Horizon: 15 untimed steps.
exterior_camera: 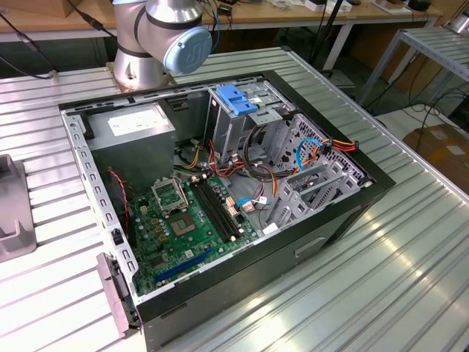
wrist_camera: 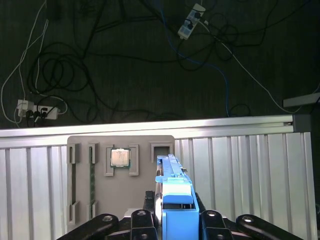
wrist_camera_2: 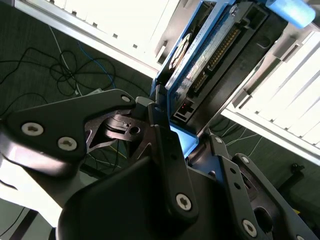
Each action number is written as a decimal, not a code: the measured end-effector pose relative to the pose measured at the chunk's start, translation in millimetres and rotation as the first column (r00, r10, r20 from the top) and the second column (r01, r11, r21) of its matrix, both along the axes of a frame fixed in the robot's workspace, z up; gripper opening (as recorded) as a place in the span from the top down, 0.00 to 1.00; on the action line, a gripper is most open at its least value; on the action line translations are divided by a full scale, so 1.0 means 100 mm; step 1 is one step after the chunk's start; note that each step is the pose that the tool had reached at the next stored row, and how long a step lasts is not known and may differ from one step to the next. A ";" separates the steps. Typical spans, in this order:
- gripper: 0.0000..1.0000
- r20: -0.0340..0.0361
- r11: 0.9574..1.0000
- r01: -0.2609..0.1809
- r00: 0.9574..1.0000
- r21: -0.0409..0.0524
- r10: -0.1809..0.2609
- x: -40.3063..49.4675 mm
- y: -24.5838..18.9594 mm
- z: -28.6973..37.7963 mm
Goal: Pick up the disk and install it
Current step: 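Pick up the disk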
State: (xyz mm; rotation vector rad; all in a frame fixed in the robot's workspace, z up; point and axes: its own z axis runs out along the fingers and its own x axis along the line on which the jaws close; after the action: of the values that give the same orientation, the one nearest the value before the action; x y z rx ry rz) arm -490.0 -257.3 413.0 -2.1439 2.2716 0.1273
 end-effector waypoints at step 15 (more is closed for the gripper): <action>0.63 0.000 1.000 0.000 1.000 0.000 0.000 0.000 0.000 0.047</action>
State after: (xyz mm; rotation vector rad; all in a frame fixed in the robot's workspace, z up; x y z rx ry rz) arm -490.1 -257.3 417.7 -2.1439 2.2716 0.1272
